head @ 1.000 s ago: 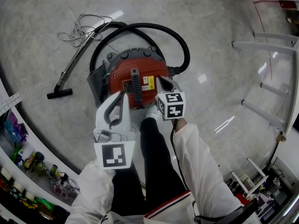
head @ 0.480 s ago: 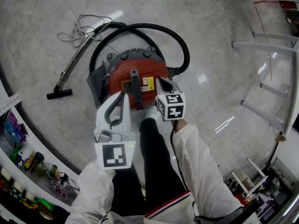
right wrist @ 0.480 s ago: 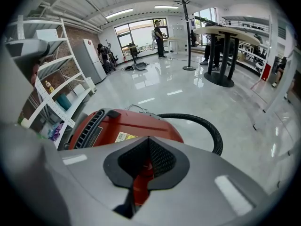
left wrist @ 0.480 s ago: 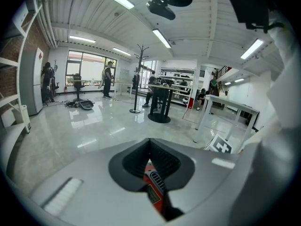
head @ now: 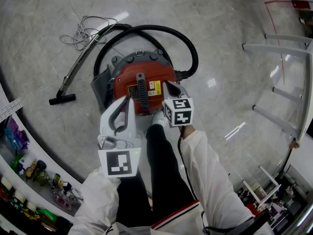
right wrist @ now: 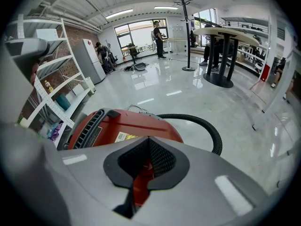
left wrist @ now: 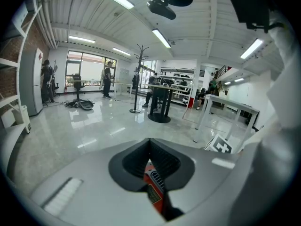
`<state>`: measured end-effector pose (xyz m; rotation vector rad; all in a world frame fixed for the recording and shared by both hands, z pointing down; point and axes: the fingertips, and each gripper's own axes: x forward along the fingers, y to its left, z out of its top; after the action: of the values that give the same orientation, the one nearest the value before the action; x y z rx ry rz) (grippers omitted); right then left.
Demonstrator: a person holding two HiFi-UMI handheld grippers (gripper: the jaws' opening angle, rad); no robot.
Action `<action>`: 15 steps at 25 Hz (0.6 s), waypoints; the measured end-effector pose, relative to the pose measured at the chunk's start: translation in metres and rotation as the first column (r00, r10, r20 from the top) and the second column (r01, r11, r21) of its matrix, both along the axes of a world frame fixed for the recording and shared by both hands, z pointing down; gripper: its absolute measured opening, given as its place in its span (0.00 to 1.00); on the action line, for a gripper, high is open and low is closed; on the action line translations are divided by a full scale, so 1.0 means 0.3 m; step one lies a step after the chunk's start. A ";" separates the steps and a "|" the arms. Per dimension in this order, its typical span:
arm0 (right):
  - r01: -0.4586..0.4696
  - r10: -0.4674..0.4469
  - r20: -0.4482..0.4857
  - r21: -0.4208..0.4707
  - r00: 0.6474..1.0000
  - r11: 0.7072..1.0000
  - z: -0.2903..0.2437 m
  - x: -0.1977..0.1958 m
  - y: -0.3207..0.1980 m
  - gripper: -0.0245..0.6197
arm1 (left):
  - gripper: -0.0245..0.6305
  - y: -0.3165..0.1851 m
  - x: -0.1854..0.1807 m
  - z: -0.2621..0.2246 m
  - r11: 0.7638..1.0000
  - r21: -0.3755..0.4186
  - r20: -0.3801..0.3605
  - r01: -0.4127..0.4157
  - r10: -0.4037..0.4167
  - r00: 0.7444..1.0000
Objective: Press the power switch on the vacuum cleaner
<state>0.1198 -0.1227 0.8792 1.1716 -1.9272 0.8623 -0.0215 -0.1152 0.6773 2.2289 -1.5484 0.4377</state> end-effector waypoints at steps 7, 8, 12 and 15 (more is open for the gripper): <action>0.010 -0.013 -0.040 -0.068 0.999 0.998 -0.011 0.002 -0.009 0.04 | 0.04 0.001 0.012 -0.039 0.999 0.015 0.022 -0.033 0.033 0.999; 0.007 -0.009 -0.042 -0.065 0.999 0.998 -0.023 0.007 -0.013 0.04 | 0.04 -0.002 0.013 -0.048 0.999 0.014 0.027 -0.042 0.042 0.999; -0.020 0.018 -0.042 -0.045 0.999 0.999 -0.086 0.018 -0.027 0.04 | 0.04 -0.028 0.002 -0.096 0.999 0.033 0.028 -0.034 0.033 0.999; -0.036 0.035 -0.031 -0.039 0.999 0.999 -0.151 0.015 -0.007 0.04 | 0.04 -0.023 -0.004 -0.156 0.998 0.048 0.050 -0.048 0.046 0.998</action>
<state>0.1245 -0.1248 0.8340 1.1920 -1.8625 0.8923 -0.0226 -0.1220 0.6305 2.3121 -1.5496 0.4763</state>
